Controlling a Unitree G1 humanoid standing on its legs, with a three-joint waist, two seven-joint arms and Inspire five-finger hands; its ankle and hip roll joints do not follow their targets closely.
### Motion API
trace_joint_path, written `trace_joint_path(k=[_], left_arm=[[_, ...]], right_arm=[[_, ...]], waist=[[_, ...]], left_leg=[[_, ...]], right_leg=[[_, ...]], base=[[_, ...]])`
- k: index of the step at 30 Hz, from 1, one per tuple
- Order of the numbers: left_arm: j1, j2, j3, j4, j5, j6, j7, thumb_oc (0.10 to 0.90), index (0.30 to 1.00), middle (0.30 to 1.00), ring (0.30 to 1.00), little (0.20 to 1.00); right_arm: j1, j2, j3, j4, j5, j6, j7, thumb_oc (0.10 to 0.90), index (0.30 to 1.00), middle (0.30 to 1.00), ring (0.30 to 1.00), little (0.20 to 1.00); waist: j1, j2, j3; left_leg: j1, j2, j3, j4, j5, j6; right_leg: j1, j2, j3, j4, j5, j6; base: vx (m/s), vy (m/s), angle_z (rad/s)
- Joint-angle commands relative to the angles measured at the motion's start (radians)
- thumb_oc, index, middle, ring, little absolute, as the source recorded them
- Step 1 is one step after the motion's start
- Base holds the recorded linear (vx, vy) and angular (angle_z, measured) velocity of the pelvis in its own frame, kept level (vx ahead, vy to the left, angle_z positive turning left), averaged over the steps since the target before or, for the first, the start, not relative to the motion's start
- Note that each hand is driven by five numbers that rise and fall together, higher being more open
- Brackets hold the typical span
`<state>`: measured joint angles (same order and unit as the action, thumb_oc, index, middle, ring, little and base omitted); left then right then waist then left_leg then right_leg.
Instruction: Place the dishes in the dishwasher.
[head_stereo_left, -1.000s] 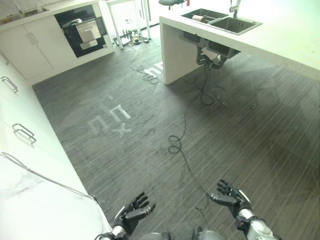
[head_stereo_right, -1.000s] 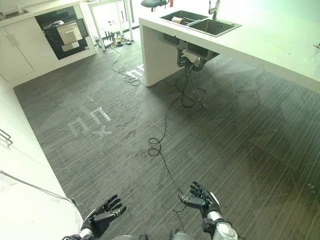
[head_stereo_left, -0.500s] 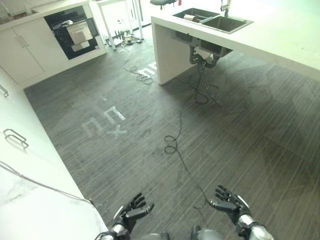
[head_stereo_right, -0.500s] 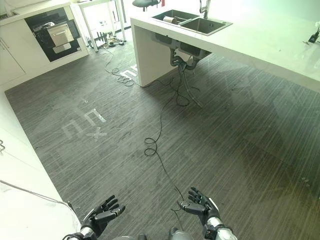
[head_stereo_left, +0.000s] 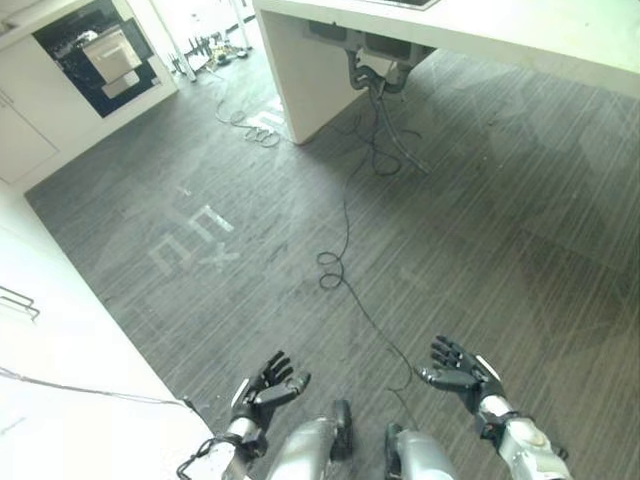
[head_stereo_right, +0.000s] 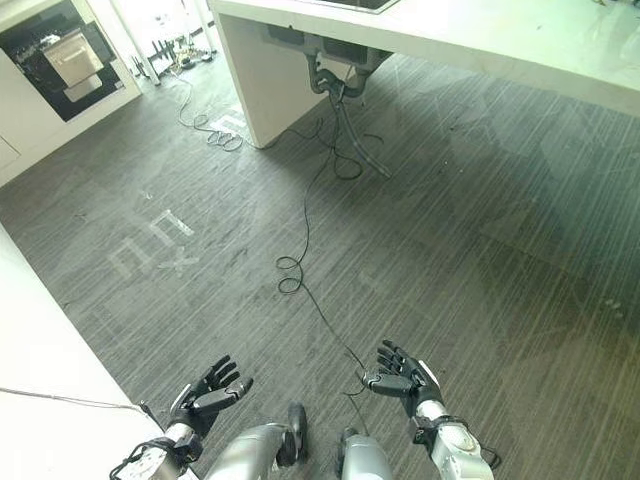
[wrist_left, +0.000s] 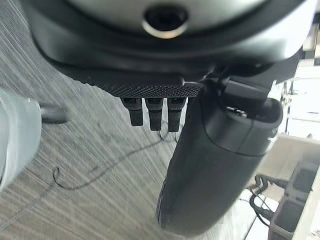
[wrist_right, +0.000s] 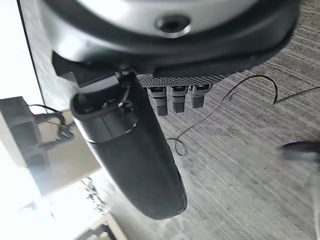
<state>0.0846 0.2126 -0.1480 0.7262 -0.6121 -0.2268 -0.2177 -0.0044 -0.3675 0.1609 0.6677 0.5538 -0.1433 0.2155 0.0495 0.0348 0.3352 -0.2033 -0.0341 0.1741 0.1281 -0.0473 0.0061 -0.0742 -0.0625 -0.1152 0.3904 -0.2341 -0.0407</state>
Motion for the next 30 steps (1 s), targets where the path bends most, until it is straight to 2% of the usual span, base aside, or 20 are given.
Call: trace_joint_path(k=[1, 3, 6, 8, 9, 10, 11, 13, 15, 18, 19, 20, 22, 23, 24, 25, 27, 28, 29, 30], left_arm=[[-0.012, 0.062, 0.031, -0.089, 0.047, -0.094, 0.013, 0.800, 0.900, 0.900, 0.900, 0.900], [-0.025, 0.075, 0.033, -0.086, 0.070, -0.089, 0.007, 0.800, 0.900, 0.900, 0.900, 0.900], [-0.050, 0.096, 0.019, -0.080, 0.069, -0.092, -0.014, 0.800, 0.900, 0.900, 0.900, 0.900], [-0.049, 0.099, 0.015, -0.082, 0.066, -0.106, -0.029, 0.800, 0.900, 0.900, 0.900, 0.900], [-0.043, 0.103, 0.016, -0.089, 0.068, -0.114, -0.038, 0.800, 0.900, 0.900, 0.900, 0.900], [-0.041, 0.110, 0.014, -0.111, 0.086, -0.114, -0.043, 0.800, 0.900, 0.900, 0.900, 0.900], [-0.046, 0.110, 0.004, -0.119, 0.100, -0.116, -0.018, 0.800, 0.900, 0.900, 0.900, 0.900], [-0.045, 0.110, -0.001, -0.121, 0.108, -0.122, 0.003, 0.800, 0.900, 0.900, 0.900, 0.900], [-0.038, 0.111, 0.009, -0.121, 0.117, -0.127, 0.020, 0.800, 0.900, 0.900, 0.900, 0.900], [-0.029, 0.104, 0.014, -0.105, 0.144, -0.132, 0.042, 0.800, 0.900, 0.900, 0.900, 0.900], [-0.020, 0.102, 0.018, -0.110, 0.169, -0.126, 0.056, 0.800, 0.900, 0.900, 0.900, 0.900], [-0.011, 0.103, 0.025, -0.116, 0.188, -0.127, 0.057, 0.800, 0.900, 0.900, 0.900, 0.900], [0.000, 0.105, 0.033, -0.134, 0.196, -0.122, 0.052, 0.800, 0.900, 0.900, 0.900, 0.900], [0.000, 0.117, 0.041, -0.153, 0.192, -0.100, 0.039, 0.800, 0.900, 0.900, 0.900, 0.900], [-0.003, 0.118, 0.043, -0.157, 0.194, -0.095, 0.036, 0.800, 0.900, 0.900, 0.900, 0.900], [-0.007, 0.120, 0.042, -0.161, 0.193, -0.091, 0.034, 0.800, 0.900, 0.900, 0.900, 0.900], [0.003, 0.121, 0.039, -0.171, 0.204, -0.098, 0.042, 0.800, 0.900, 0.900, 0.900, 0.900], [0.013, 0.123, 0.039, -0.176, 0.205, -0.101, 0.037, 0.800, 0.900, 0.900, 0.900, 0.900], [0.048, 0.127, 0.024, -0.178, 0.204, -0.122, 0.034, 0.800, 0.900, 0.900, 0.900, 0.900], [0.050, 0.127, 0.024, -0.177, 0.205, -0.123, 0.033, 0.800, 0.900, 0.900, 0.900, 0.900]], right_arm=[[-0.005, 0.005, -0.041, -0.101, 0.037, -0.094, 0.004, 0.800, 0.900, 0.900, 0.900, 0.900], [0.015, 0.020, -0.041, -0.120, 0.034, -0.110, -0.009, 0.800, 0.900, 0.900, 0.900, 0.900], [0.049, 0.029, -0.035, -0.145, 0.016, -0.142, -0.030, 0.800, 0.900, 0.900, 0.900, 0.900], [0.068, 0.028, -0.030, -0.156, 0.026, -0.156, -0.043, 0.800, 0.900, 0.900, 0.900, 0.900], [0.077, 0.024, -0.032, -0.168, 0.032, -0.159, -0.047, 0.800, 0.900, 0.900, 0.900, 0.900], [0.088, 0.014, -0.056, -0.169, 0.051, -0.169, -0.032, 0.800, 0.900, 0.900, 0.900, 0.900], [0.082, -0.003, -0.079, -0.147, 0.066, -0.174, 0.004, 0.800, 0.900, 0.900, 0.900, 0.900], [0.080, -0.010, -0.096, -0.131, 0.061, -0.177, 0.034, 0.800, 0.900, 0.900, 0.900, 0.900], [0.078, -0.021, -0.101, -0.127, 0.060, -0.167, 0.045, 0.800, 0.900, 0.900, 0.900, 0.900], [0.071, -0.037, -0.086, -0.124, 0.080, -0.155, 0.038, 0.800, 0.900, 0.900, 0.900, 0.900], [0.058, -0.049, -0.071, -0.120, 0.081, -0.155, 0.036, 0.800, 0.900, 0.900, 0.900, 0.900], [0.052, -0.057, -0.066, -0.119, 0.077, -0.161, 0.033, 0.800, 0.900, 0.900, 0.900, 0.900], [0.045, -0.079, -0.069, -0.120, 0.077, -0.161, 0.026, 0.800, 0.900, 0.900, 0.900, 0.900], [0.038, -0.092, -0.075, -0.118, 0.085, -0.162, 0.020, 0.800, 0.900, 0.900, 0.900, 0.900], [0.039, -0.093, -0.080, -0.123, 0.085, -0.161, 0.018, 0.800, 0.900, 0.900, 0.900, 0.900], [0.038, -0.094, -0.084, -0.127, 0.085, -0.165, 0.018, 0.800, 0.900, 0.900, 0.900, 0.900], [0.027, -0.087, -0.082, -0.146, 0.074, -0.165, 0.008, 0.800, 0.900, 0.900, 0.900, 0.900], [0.028, -0.082, -0.083, -0.157, 0.071, -0.159, -0.004, 0.800, 0.900, 0.900, 0.900, 0.900], [0.034, -0.077, -0.065, -0.161, 0.090, -0.158, -0.032, 0.800, 0.900, 0.900, 0.900, 0.900], [0.034, -0.076, -0.064, -0.161, 0.093, -0.160, -0.035, 0.800, 0.900, 0.900, 0.900, 0.900]], waist=[[0.015, 0.008, -0.102], [-0.003, 0.032, -0.101], [-0.025, 0.048, -0.078], [-0.046, 0.043, -0.064], [-0.063, 0.031, -0.059], [-0.097, 0.001, -0.056], [-0.119, -0.009, -0.060], [-0.128, 0.005, -0.062], [-0.137, 0.003, -0.066], [-0.145, 0.018, -0.088], [-0.132, 0.015, -0.094], [-0.124, 0.004, -0.093], [-0.108, -0.007, -0.079], [-0.097, -0.020, -0.068], [-0.092, -0.023, -0.062], [-0.085, -0.019, -0.055], [-0.061, -0.007, -0.042], [-0.052, -0.001, -0.038], [-0.004, 0.003, -0.025], [-0.002, 0.002, -0.023]], left_leg=[[0.075, -0.025, -0.084, 0.172, -0.116, 0.055], [0.112, -0.034, -0.100, 0.172, -0.145, 0.100], [0.168, -0.042, -0.102, 0.172, -0.174, 0.134], [0.203, -0.046, -0.117, 0.172, -0.196, 0.147], [0.219, -0.057, -0.133, 0.172, -0.213, 0.151], [0.269, -0.089, -0.175, 0.172, -0.262, 0.139], [0.321, -0.100, -0.209, 0.172, -0.313, 0.120], [0.369, -0.085, -0.226, 0.172, -0.359, 0.107], [0.400, -0.080, -0.231, 0.172, -0.370, 0.089], [0.465, -0.038, -0.263, 0.172, -0.216, 0.016], [0.486, -0.013, -0.252, 0.195, -0.051, -0.028], [0.432, -0.011, -0.246, 0.324, 0.026, -0.058], [0.306, -0.016, -0.232, 0.582, 0.116, -0.107], [0.177, -0.010, -0.211, 0.740, 0.138, -0.111], [0.133, -0.023, -0.200, 0.758, 0.129, -0.104], [0.088, -0.036, -0.190, 0.742, 0.108, -0.093], [0.057, -0.047, -0.160, 0.535, 0.054, -0.064], [0.058, -0.029, -0.142, 0.416, 0.074, -0.068], [-0.027, -0.037, -0.162, 0.257, 0.152, -0.094], [-0.027, -0.038, -0.162, 0.252, 0.154, -0.095]], right_leg=[[0.214, -0.034, -0.047, -0.079, 0.051, 0.107], [0.097, -0.063, -0.038, 0.241, 0.166, 0.150], [-0.020, -0.111, -0.049, 0.528, 0.231, 0.147], [-0.070, -0.103, -0.076, 0.482, 0.215, 0.135], [-0.105, -0.086, -0.085, 0.381, 0.219, 0.138], [-0.133, -0.083, -0.110, 0.073, 0.258, 0.152], [-0.200, -0.113, -0.131, -0.090, 0.335, 0.187], [-0.258, -0.119, -0.117, -0.090, 0.349, 0.209], [-0.257, -0.116, -0.103, -0.090, 0.348, 0.197], [-0.197, -0.051, -0.072, -0.075, 0.259, 0.142], [-0.144, -0.037, -0.056, -0.090, 0.209, 0.115], [-0.105, -0.037, -0.035, -0.090, 0.173, 0.098], [-0.033, -0.032, -0.001, -0.090, 0.123, 0.070], [0.009, -0.032, 0.024, -0.090, 0.092, 0.049], [0.021, -0.028, 0.034, -0.090, 0.083, 0.047], [0.033, -0.015, 0.047, -0.090, 0.072, 0.048], [0.051, 0.015, 0.080, -0.090, 0.049, 0.056], [0.067, 0.027, 0.082, -0.090, 0.034, 0.061], [0.114, 0.060, 0.106, -0.090, -0.001, 0.063], [0.119, 0.059, 0.106, -0.090, -0.004, 0.063]], base=[[0.50, 0.305, -0.24], [0.37, 0.338, 0.23], [0.35, 0.261, 0.55], [0.43, 0.078, 0.28], [0.61, -0.151, 0.32], [0.85, -0.223, 1.02], [0.90, -0.228, 1.17], [0.58, -0.100, 0.80], [0.49, -0.138, 0.24], [0.48, -0.162, -0.15], [0.45, -0.164, 0.33], [0.51, -0.162, 0.30], [0.39, -0.117, -0.28], [0.30, -0.108, -0.46], [0.28, -0.077, -0.37], [0.30, 0.010, -0.48], [0.40, 0.106, -0.61], [0.63, 0.265, -0.92], [0.52, 0.224, -0.78], [0.56, 0.226, -0.81]])
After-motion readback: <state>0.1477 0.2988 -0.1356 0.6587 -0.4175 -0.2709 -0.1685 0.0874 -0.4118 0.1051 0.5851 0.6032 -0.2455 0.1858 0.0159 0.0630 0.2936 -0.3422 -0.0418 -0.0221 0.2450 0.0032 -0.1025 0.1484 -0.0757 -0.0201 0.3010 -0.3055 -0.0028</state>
